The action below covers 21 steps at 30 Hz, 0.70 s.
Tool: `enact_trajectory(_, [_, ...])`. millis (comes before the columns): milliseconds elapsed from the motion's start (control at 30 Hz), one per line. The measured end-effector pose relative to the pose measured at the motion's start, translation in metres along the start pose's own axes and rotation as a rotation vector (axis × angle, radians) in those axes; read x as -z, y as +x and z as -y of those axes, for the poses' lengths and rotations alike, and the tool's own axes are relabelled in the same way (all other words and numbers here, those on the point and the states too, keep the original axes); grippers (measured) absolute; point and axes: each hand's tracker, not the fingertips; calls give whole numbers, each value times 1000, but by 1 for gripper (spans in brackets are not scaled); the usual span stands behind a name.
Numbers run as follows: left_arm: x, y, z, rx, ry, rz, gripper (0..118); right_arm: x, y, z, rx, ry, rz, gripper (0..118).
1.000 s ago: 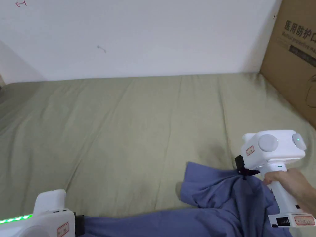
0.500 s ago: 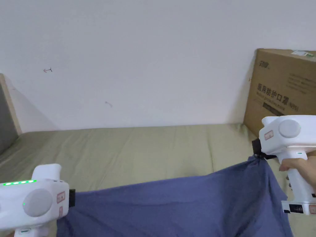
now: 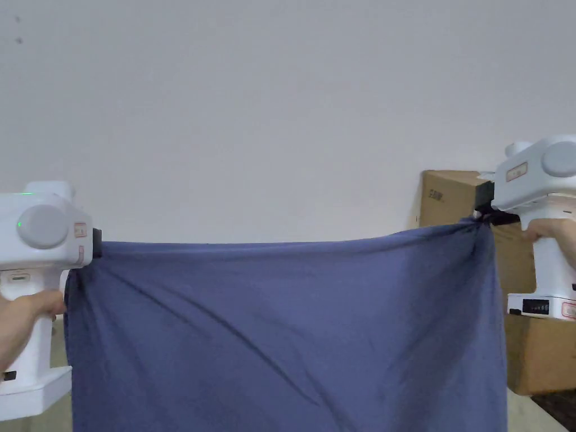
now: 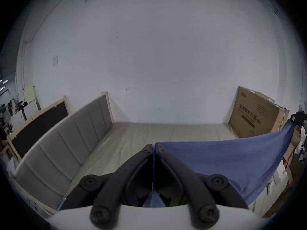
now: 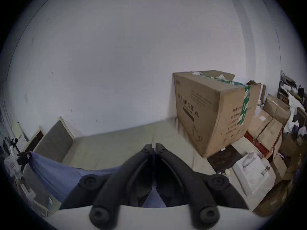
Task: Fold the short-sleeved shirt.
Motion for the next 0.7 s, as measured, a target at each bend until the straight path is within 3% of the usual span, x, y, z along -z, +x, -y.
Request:
enact_trajectory(200, [24,2,-77,17,61,-71,1,22,-32,-67,56,63,0,2])
enact_trajectory(500, [62,4,-211,27,198,-153,1,27,-95,-188,21,207,3,2])
enact_trajectory(700, [68,-3,-245,5,290,-160,1,25,-107,-209,22,266,-3,2])
